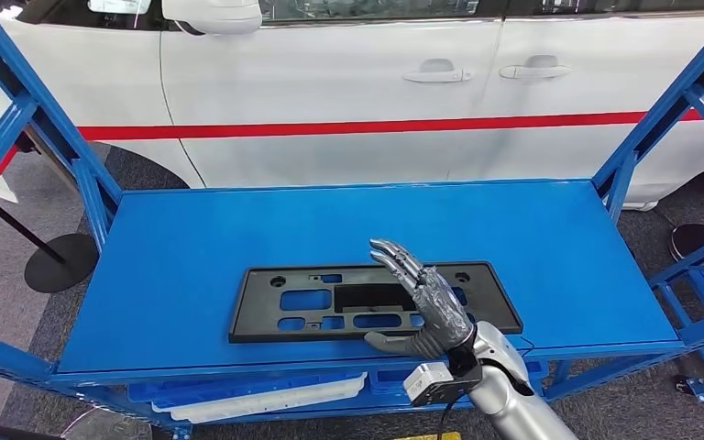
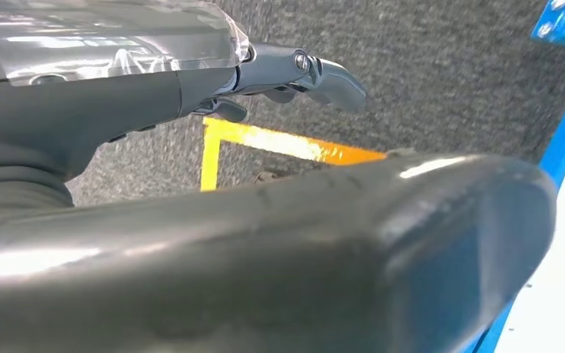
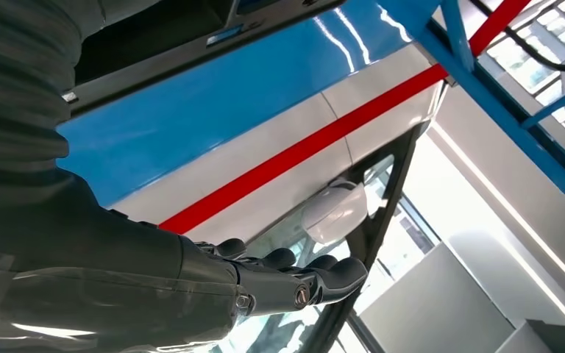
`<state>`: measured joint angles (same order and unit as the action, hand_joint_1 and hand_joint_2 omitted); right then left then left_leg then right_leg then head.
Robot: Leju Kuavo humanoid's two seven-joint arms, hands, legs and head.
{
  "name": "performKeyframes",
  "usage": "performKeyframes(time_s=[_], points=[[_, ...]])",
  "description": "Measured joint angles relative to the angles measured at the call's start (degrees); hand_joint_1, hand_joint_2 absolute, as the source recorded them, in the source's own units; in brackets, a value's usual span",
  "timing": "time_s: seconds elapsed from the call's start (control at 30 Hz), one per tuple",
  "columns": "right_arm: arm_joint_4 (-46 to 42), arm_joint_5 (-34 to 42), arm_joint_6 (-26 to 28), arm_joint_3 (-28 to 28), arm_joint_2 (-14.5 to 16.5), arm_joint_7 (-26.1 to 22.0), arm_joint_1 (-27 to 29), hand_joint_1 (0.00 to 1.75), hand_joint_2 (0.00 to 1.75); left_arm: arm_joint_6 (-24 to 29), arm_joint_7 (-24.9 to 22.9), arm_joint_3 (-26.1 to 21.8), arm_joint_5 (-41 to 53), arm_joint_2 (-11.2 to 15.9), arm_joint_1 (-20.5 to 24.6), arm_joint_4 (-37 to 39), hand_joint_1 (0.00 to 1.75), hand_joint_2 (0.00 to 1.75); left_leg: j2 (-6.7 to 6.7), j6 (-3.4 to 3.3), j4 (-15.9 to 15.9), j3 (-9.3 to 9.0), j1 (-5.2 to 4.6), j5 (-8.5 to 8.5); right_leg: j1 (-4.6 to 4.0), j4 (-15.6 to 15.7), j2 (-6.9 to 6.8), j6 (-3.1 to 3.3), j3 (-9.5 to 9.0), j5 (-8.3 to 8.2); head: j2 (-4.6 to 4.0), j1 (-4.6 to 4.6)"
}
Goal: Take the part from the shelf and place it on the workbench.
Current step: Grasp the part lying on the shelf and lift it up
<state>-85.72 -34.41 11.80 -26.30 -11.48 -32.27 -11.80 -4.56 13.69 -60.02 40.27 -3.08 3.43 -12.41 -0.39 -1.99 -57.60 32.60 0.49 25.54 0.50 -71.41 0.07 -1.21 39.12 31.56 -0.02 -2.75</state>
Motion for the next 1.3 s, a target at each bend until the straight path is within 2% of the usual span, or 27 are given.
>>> performKeyframes(time_s=[0.07,0.1,0.13,0.23,0.27,0.3,0.33,0.4,0.43,0.47,0.5,0.57,0.6,0.63,0.73,0.8,0.83,0.9,0.93,0.97,1.0,1.07,1.1,1.13,1.17,1.23,1.3], points=[[-0.2,1.3,-1.5,0.2,-0.7,-0.4,-0.1,0.00,1.75,-0.1,0.0,0.0,0.1,0.0,0.0,0.0,0.00,0.00,-0.07,0.26,0.0,-0.23,-0.08,0.15,0.02,8.4,-0.01,0.23,-4.00,-4.00,0.00,0.00],[-0.3,1.7,-2.1,0.3,-1.0,-0.7,-0.2,0.00,1.75,-0.2,0.0,0.0,0.2,0.0,0.1,0.0,0.00,0.00,-0.10,0.49,-0.1,-0.25,-0.15,0.21,-0.08,11.6,0.02,0.39,-5.50,-5.12,0.00,-0.01],[-0.4,2.1,-2.8,0.4,-1.4,-0.9,-0.3,0.00,1.75,-0.3,0.0,0.0,0.3,0.0,0.1,0.0,0.00,0.00,-0.11,0.76,-0.1,-0.21,-0.21,0.25,-0.23,13.3,0.05,0.53,-6.24,-5.46,0.00,-0.01],[-0.4,2.5,-4.7,0.6,-2.1,-1.3,-0.2,0.00,1.75,-0.5,0.0,0.0,0.6,0.0,0.1,0.0,0.00,0.00,-0.08,1.75,-0.1,-0.17,-0.11,0.37,-0.40,14.1,0.09,1.30,-6.39,-5.53,0.00,-0.01],[-0.4,2.4,-5.2,0.6,-2.3,-1.5,-0.3,0.00,1.75,-0.5,0.0,0.0,0.7,0.0,0.1,0.0,0.00,0.00,-0.04,2.01,-0.9,0.09,-0.06,0.96,-0.32,14.3,0.06,1.72,-6.52,-5.65,0.00,-0.01],[-0.4,2.0,-5.6,0.6,-2.4,-1.5,-0.3,0.00,1.75,-0.6,0.0,0.0,0.9,0.1,0.1,0.0,0.00,0.00,-0.02,2.21,-2.7,0.85,-0.03,2.17,-0.23,14.6,-0.01,2.10,-6.67,-5.75,0.00,-0.02],[-0.4,1.4,-5.9,0.6,-2.4,-1.5,-0.3,0.00,1.75,-0.6,0.0,0.0,1.0,0.1,0.1,0.0,0.00,0.00,0.02,2.33,-5.9,2.24,0.03,3.96,-0.23,14.7,-0.09,2.39,-6.77,-5.78,0.00,-0.02],[-0.4,-0.6,-6.0,0.5,-2.4,-1.0,-0.2,0.00,1.75,-0.7,0.0,0.0,1.3,0.1,0.1,0.0,0.00,0.00,0.02,2.54,-13.8,5.91,0.07,7.61,-0.47,14.6,-0.17,2.69,-6.79,-5.67,0.00,-0.02],[-0.4,-2.0,-5.7,0.5,-2.4,-0.6,-0.1,0.00,1.75,-0.7,-0.1,0.0,1.4,0.1,0.1,0.0,0.00,0.00,0.02,2.60,-16.5,7.19,0.08,8.33,-0.58,14.6,-0.20,2.75,-6.81,-5.62,0.00,-0.02],[-0.4,-3.4,-5.3,0.3,-2.4,-0.2,0.0,0.00,1.75,-0.8,-0.1,0.0,1.5,0.1,0.1,0.0,0.00,0.00,0.03,2.60,-16.9,7.43,0.08,7.87,-0.67,14.5,-0.20,2.79,-6.84,-5.56,0.00,-0.02],[-0.4,-5.0,-4.8,0.1,-2.4,0.3,0.2,0.00,1.75,-0.7,-0.1,0.0,1.6,0.1,0.1,0.0,0.00,0.00,0.03,2.52,-15.0,6.51,0.08,6.32,-0.73,14.4,-0.19,2.78,-6.93,-5.48,0.00,-0.02],[-0.4,-8.4,-3.6,-0.7,-2.4,1.0,0.5,0.00,1.75,-0.7,-0.2,0.0,1.7,0.1,0.2,0.0,0.00,0.00,0.08,2.12,-6.8,2.55,0.05,2.36,-0.83,14.2,-0.14,2.61,-7.13,-5.20,0.00,-0.02],[-0.4,-9.9,-3.0,-1.2,-2.4,1.4,0.6,0.00,1.75,-0.6,-0.2,0.0,1.7,0.1,0.2,0.0,0.00,0.00,0.08,1.86,-3.4,0.92,-0.04,1.16,-0.93,14.0,-0.10,2.45,-7.11,-5.07,0.00,-0.02],[-0.3,-11.4,-2.4,-1.7,-2.4,1.8,0.7,0.00,1.75,-0.6,-0.3,0.0,1.7,0.1,0.3,0.0,0.00,0.00,0.08,1.63,-1.3,-0.01,-0.13,0.66,-1.01,13.9,-0.09,2.25,-7.01,-5.00,0.00,-0.01],[-0.3,-15.1,-1.0,-3.2,-2.4,3.0,0.8,0.00,1.75,-0.3,-0.5,0.0,1.6,0.1,0.2,0.0,0.00,0.00,0.02,0.90,-0.2,-0.28,-0.24,0.55,-0.93,13.8,-0.06,1.50,-6.80,-4.92,0.00,-0.01],[-0.3,-16.8,-0.2,-3.9,-2.4,3.7,0.7,0.00,1.75,-0.2,-0.5,0.0,1.6,0.0,0.3,0.0,0.00,0.00,0.03,0.27,0.3,-0.50,-0.07,0.23,-0.80,11.9,-0.03,0.88,-6.06,-3.47,0.00,-0.01],[-0.2,-17.3,0.1,-4.2,-2.4,3.9,0.7,0.00,1.75,-0.1,-0.5,0.0,1.6,0.0,0.3,0.0,0.00,0.00,0.05,0.04,0.5,-0.59,0.01,0.10,-0.68,9.3,-0.02,0.58,-4.90,-1.91,0.00,-0.01],[0.0,-17.8,0.3,-4.8,-2.4,4.2,0.8,0.00,1.75,-0.1,-0.5,0.0,1.5,0.0,0.4,0.0,0.00,0.00,0.05,-0.08,0.5,-0.53,-0.04,0.08,-0.36,1.4,-0.02,0.08,-1.08,1.71,0.00,0.00],[0.2,-17.9,0.3,-5.0,-2.4,4.3,0.9,0.00,1.75,0.0,-0.5,0.0,1.5,0.0,0.3,0.0,0.00,0.00,0.04,-0.07,0.5,-0.52,-0.05,0.09,-0.19,-1.7,-0.03,-0.11,0.55,2.62,0.00,0.00],[0.3,-18.0,0.3,-5.3,-2.4,4.3,0.9,0.00,1.75,0.0,-0.5,0.0,1.5,0.0,0.3,0.0,0.00,0.00,0.03,-0.05,0.5,-0.54,-0.06,0.12,-0.01,-2.9,-0.04,-0.25,1.32,2.43,0.00,0.00],[0.4,-18.0,0.3,-5.4,-2.4,4.3,0.9,0.00,1.75,0.0,-0.5,0.0,1.5,0.0,0.3,0.0,0.00,0.00,0.00,0.01,0.5,-0.62,-0.04,0.16,0.15,-1.7,-0.04,-0.33,0.82,1.03,0.00,0.00],[0.6,-18.0,0.3,-5.6,-2.4,4.4,0.9,0.00,1.75,0.0,-0.6,0.0,1.5,0.0,0.3,0.0,0.00,0.00,-0.08,0.28,0.5,-0.91,-0.01,0.33,0.40,6.2,-0.05,-0.28,-2.85,-3.14,0.00,0.00],[0.6,-18.0,0.3,-5.7,-2.4,4.4,0.8,0.00,1.75,0.0,-0.6,0.0,1.5,0.0,0.3,0.0,0.00,0.00,-0.11,0.50,0.4,-0.96,-0.08,0.43,0.34,10.0,-0.04,-0.14,-4.68,-4.61,0.00,0.00],[0.6,-18.0,0.3,-5.7,-2.4,4.4,0.8,0.00,1.75,0.0,-0.6,0.0,1.5,0.0,0.4,0.0,0.00,0.00,-0.13,0.77,0.4,-0.94,-0.14,0.48,0.23,12.6,-0.02,0.05,-5.83,-5.36,0.00,-0.01],[0.6,-18.0,0.3,-5.8,-2.4,4.4,0.8,0.00,1.75,0.0,-0.6,0.0,1.5,0.0,0.4,0.0,0.00,0.00,-0.13,1.08,0.3,-0.86,-0.18,0.51,0.07,13.7,0.02,0.28,-6.26,-5.44,0.00,-0.01],[0.6,-18.0,0.4,-5.9,-2.4,4.4,0.7,0.00,1.75,0.0,-0.6,0.0,1.5,0.0,0.4,0.0,0.00,0.00,-0.12,1.81,0.4,-0.81,-0.09,0.55,-0.09,13.9,0.08,0.95,-6.21,-5.53,0.00,-0.02],[0.7,-18.5,0.8,-6.1,-2.4,4.6,0.5,0.00,1.75,0.0,-0.6,0.0,1.5,0.0,0.4,0.0,0.00,0.00,-0.07,2.35,-1.2,-0.27,0.07,1.78,0.00,14.4,-0.01,1.81,-6.46,-5.74,0.00,-0.01]])
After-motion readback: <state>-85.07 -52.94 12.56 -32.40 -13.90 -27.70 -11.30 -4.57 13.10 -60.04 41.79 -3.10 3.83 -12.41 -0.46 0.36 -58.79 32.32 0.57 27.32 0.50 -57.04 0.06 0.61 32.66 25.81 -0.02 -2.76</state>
